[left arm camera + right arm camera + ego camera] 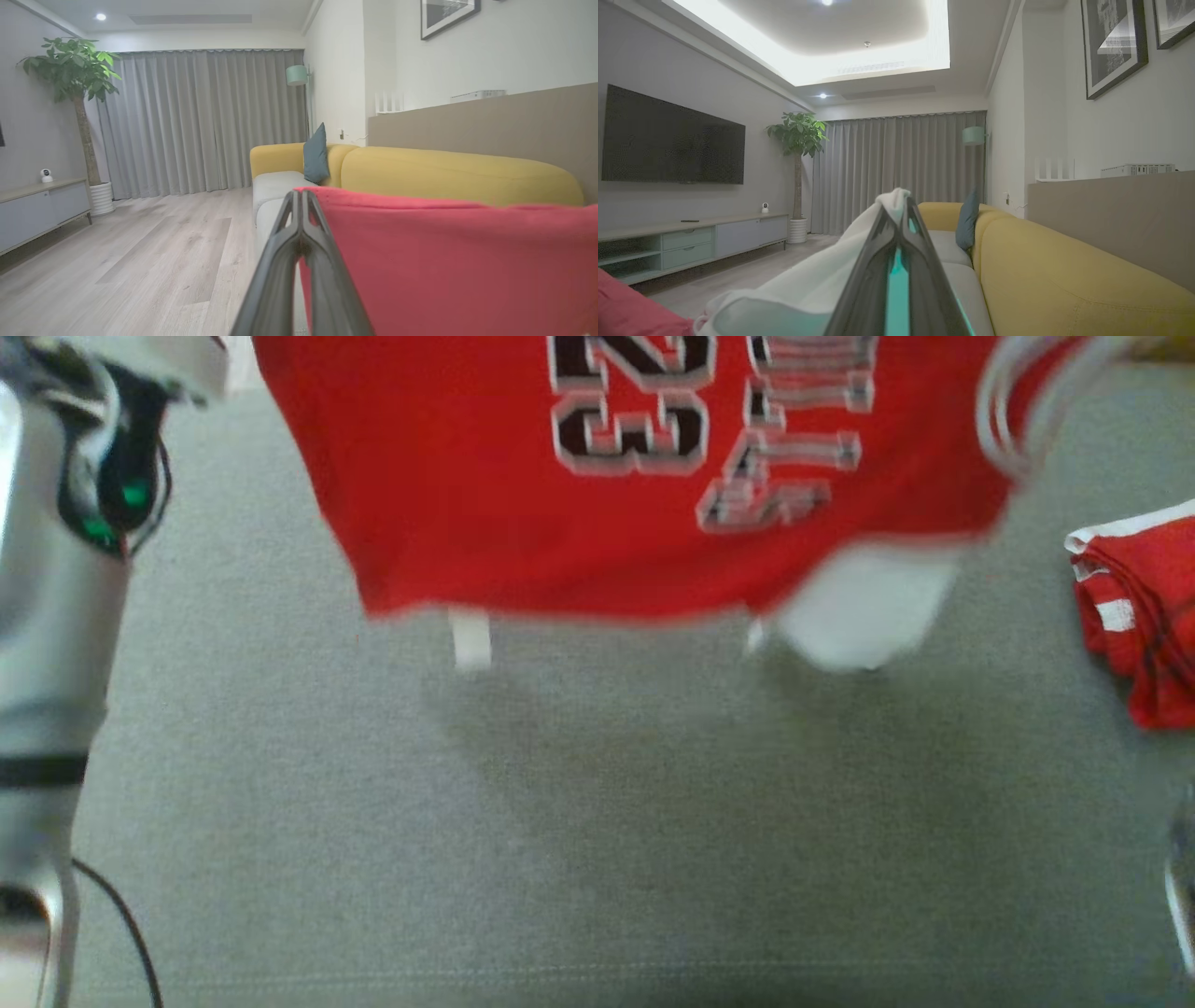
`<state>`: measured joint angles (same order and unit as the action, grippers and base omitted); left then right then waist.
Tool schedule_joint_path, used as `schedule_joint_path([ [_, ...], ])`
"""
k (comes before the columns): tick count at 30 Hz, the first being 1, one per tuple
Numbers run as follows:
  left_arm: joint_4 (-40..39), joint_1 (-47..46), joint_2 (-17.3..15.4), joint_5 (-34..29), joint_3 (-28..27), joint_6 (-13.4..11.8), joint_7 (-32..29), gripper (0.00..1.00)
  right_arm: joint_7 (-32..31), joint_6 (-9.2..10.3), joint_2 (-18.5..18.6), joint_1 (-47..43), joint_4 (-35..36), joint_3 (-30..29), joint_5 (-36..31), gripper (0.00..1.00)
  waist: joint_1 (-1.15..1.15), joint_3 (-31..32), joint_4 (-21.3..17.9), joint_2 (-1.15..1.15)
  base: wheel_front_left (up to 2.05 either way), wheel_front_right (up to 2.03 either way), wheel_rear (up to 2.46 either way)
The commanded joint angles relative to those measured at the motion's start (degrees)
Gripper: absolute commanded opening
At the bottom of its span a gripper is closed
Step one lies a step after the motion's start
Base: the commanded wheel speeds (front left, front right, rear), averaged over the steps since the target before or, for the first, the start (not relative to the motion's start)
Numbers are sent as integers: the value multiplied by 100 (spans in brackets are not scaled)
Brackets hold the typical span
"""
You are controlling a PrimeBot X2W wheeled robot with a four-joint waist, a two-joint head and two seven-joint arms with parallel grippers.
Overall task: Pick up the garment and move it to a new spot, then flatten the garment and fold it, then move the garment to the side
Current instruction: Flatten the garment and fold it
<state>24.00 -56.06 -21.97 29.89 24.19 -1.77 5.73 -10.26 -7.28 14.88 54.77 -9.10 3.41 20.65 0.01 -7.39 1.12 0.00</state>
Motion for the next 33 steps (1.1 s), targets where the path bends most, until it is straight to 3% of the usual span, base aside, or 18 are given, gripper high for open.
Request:
schedule_joint_path([
  [1, 80, -452, -175, -26, -237, 48, 131, 0, 170, -21, -79, 357, -33, 118, 36, 0, -1, 1, -35, 0, 0, 0, 0],
  [9, 2258, -1413, 342, 143, -311, 510, 775, 0, 1501, -21, -568, 1637, -2517, 840, 299, 0, -1, -245, -226, 0, 0, 0, 0],
  [11, 2889, -1306, 570, 220, -308, 622, 861, 0, 1742, -21, -761, 1572, -3360, 1055, 565, 0, -1, -456, -271, 0, 0, 0, 0],
  [17, 3880, -752, 1039, 426, -307, 815, 916, 0, 2086, -21, -949, 962, -4445, 1463, 1098, 0, -1, -916, -276, 0, 0, 0, 0],
  [24, 4161, -15, 1272, 507, -353, 895, 925, 0, 2330, -21, -979, -148, -4673, 1789, 1695, 0, -1, -1086, -259, 0, 0, 0, 0],
  [33, 2750, 1797, 1202, 126, -827, 779, 926, 0, 2381, -21, -585, -2384, -3422, 1847, 2191, 0, -1, -738, -193, 0, 0, 0, 0],
])
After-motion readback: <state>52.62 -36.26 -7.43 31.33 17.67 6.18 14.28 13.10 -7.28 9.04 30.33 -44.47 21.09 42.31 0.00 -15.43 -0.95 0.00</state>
